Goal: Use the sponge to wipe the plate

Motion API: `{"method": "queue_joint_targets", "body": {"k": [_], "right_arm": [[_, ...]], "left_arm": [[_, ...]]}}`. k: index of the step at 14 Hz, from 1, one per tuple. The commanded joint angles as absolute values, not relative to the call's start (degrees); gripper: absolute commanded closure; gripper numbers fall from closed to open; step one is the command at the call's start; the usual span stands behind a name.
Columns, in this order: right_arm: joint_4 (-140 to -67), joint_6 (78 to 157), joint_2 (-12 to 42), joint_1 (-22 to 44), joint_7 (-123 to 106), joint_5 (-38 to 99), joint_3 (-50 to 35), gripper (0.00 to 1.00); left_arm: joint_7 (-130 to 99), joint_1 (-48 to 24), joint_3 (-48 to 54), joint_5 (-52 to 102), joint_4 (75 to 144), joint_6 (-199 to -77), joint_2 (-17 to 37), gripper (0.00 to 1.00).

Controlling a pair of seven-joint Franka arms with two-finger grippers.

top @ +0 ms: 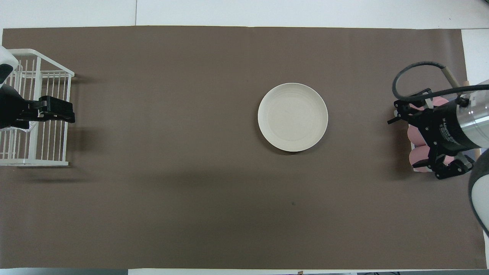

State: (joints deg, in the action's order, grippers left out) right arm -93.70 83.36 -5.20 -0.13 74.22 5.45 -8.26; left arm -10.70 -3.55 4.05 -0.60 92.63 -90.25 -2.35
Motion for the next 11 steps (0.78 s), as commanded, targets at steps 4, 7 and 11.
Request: {"method": "queue_joint_targets", "body": {"k": [4, 7, 11], "right_arm": [[-94.83, 80.42, -6.86, -0.44, 77.69, 5.98, -9.84, 0.0], [-94.66, 80.16, -6.94, 0.08, 84.17, 5.89, -10.45, 0.0], [-94.48, 80.59, -7.47, 2.19, 89.56, 5.89, -10.72, 0.0]], "left_arm": [[-11.6, -2.99, 4.04, -5.08, 94.04, -90.61, -2.9, 0.0], [-11.6, -4.3, 4.31, -15.79, 98.07, -94.55, -1.94, 0.0], [-11.69, -4.39, 4.31, -28.89, 103.09, -100.36, -0.1, 0.0]]}}
